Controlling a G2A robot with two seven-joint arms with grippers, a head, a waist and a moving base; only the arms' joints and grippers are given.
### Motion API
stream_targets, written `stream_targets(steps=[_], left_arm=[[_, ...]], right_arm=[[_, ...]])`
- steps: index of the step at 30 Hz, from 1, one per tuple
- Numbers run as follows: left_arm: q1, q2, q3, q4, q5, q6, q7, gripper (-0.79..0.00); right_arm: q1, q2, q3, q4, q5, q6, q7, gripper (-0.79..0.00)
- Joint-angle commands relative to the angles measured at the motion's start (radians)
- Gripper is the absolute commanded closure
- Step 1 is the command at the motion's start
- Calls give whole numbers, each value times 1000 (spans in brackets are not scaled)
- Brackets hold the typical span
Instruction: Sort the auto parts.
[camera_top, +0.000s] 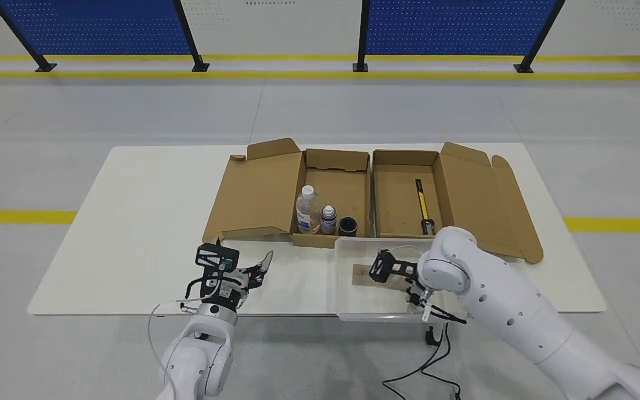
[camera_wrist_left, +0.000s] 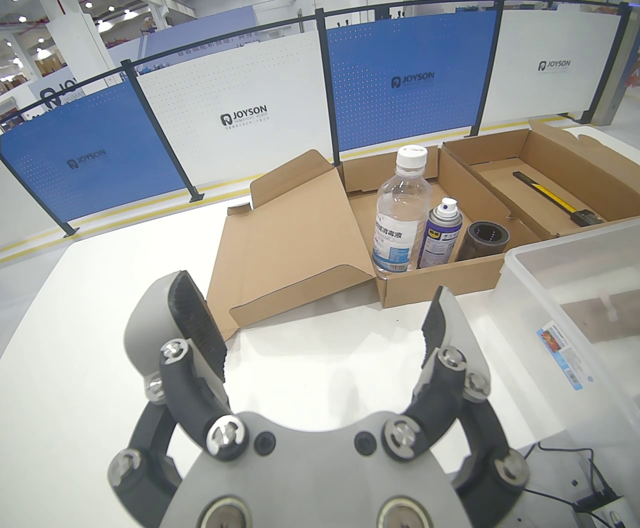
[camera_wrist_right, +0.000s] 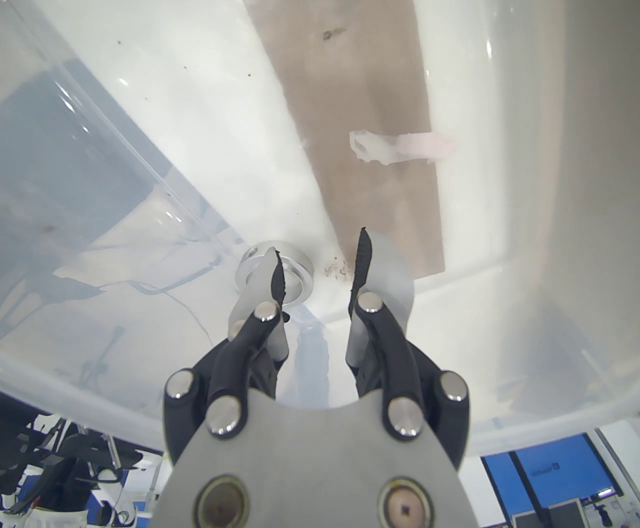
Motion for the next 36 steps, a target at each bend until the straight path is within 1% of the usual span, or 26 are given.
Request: stream_targets(steps=[1, 6, 11, 18, 23, 28, 36], left_arm=[[0, 0, 0, 0, 0, 0, 0, -785], [0, 0, 0, 0, 0, 0, 0, -785], [0, 0, 0, 0, 0, 0, 0, -785], [0, 0, 0, 0, 0, 0, 0, -785], [0, 0, 0, 0, 0, 0, 0, -785], [0, 0, 0, 0, 0, 0, 0, -785], [0, 0, 0, 0, 0, 0, 0, -785]], right_arm=[[13, 6, -19, -1, 15, 2, 2, -323], [29, 24, -31, -11, 39, 7, 7, -314], [28, 42, -45, -26, 48, 10, 10, -326], [33, 54, -67, -20, 59, 10, 9, -317], [39, 50, -78, -5, 63, 14, 14, -314], [48, 36, -93, 30, 58, 7, 1, -320], [64, 9, -118, 75, 57, 5, -16, -292]])
